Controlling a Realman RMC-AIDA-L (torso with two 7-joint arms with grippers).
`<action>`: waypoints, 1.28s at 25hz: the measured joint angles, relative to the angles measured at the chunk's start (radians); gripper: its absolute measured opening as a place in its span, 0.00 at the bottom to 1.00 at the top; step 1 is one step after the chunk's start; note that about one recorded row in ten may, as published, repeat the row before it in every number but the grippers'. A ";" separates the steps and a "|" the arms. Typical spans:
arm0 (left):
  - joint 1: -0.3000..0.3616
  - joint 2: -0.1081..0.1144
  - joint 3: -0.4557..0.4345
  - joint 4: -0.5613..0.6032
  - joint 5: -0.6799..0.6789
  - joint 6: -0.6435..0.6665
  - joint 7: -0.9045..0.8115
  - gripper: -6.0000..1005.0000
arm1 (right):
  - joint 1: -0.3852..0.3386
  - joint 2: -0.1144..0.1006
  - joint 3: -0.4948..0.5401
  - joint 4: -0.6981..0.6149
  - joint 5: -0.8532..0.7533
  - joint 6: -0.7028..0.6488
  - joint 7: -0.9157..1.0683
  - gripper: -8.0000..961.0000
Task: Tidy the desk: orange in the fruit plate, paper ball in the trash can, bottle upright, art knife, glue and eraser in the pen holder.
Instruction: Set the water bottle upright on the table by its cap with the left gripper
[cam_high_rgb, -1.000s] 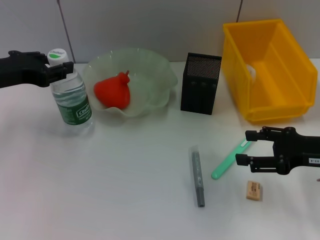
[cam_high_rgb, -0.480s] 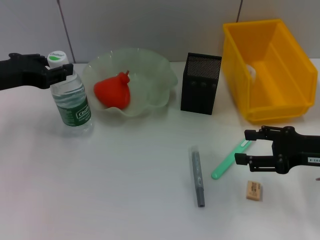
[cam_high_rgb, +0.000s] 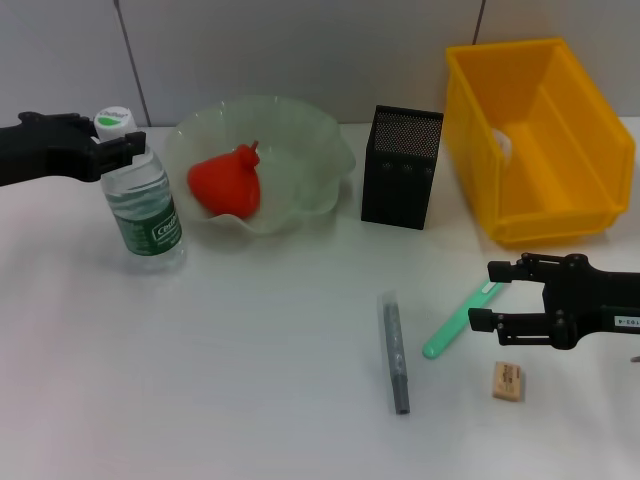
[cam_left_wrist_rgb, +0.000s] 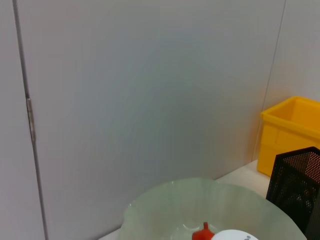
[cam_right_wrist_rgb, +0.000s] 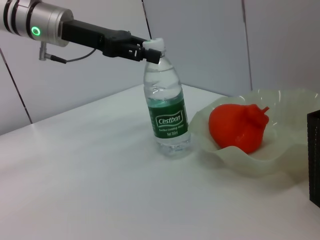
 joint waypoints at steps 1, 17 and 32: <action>0.000 0.000 0.000 -0.005 0.000 -0.002 0.000 0.44 | 0.000 0.000 0.001 0.000 0.000 0.000 0.000 0.83; -0.002 -0.003 0.000 -0.023 0.001 -0.017 0.004 0.44 | 0.000 -0.002 0.004 0.000 0.000 -0.006 -0.001 0.83; -0.003 0.004 0.000 -0.035 -0.004 -0.012 -0.009 0.48 | 0.000 -0.003 0.002 0.000 0.000 -0.008 -0.001 0.82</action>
